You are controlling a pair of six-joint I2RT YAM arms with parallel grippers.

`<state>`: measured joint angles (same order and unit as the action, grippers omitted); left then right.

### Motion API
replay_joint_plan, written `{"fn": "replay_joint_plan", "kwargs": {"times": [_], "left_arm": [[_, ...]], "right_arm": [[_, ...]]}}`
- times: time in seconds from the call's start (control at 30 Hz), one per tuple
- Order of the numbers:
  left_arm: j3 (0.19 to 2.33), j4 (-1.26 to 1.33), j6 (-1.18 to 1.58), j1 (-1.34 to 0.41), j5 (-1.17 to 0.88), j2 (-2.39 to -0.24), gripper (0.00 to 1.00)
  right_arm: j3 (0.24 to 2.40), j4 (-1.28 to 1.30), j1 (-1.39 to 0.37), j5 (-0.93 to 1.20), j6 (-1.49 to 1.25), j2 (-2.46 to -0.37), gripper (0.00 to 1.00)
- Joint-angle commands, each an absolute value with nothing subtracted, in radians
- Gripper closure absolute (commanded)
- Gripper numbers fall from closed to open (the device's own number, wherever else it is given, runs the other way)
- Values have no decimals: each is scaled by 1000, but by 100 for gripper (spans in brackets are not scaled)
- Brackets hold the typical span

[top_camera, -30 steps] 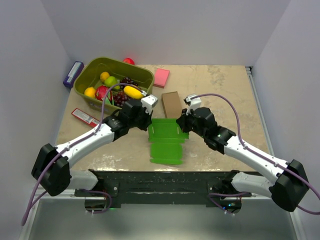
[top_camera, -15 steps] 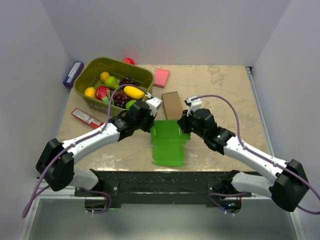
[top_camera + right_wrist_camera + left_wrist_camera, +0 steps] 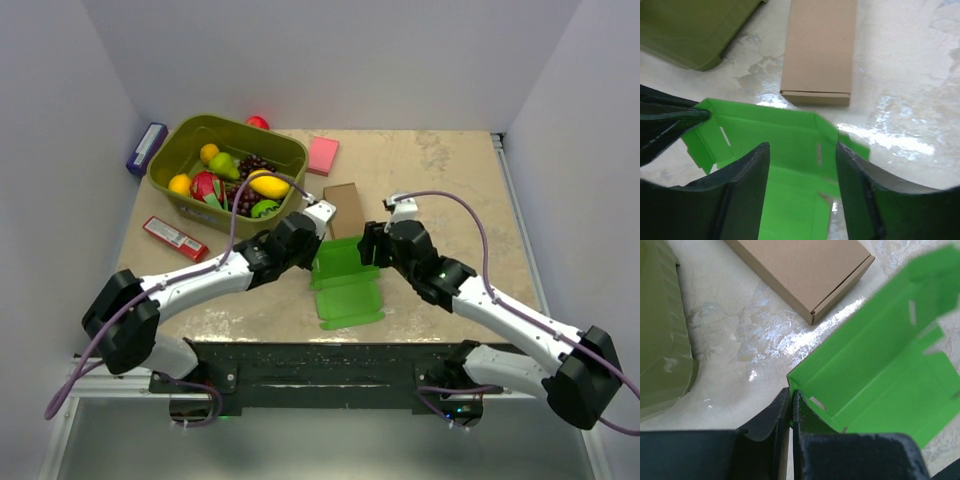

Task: Fold the paper box

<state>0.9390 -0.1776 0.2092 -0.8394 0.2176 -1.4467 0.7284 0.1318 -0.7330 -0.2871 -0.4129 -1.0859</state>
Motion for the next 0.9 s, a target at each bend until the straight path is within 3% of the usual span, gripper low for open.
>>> {"fn": "replay_joint_plan", "kwargs": {"times": [0.0,0.13,0.33,0.87], "left_arm": [[859,-23,173,-845,238,-1379,97],[813,60,123,-860,248,-1353,97],[761,176,5,-909,284,-1335,97],[641,379,-164,-1031,428,-1339,98]], "right_arm": [[785,259,-738,-420,-544,-979,32],[775,256,-736,-324,-765,-908,28],[678,5,-738,-92,-1027,-975,27],[535,-248,-736,-182,-1322,-1107,31]]}}
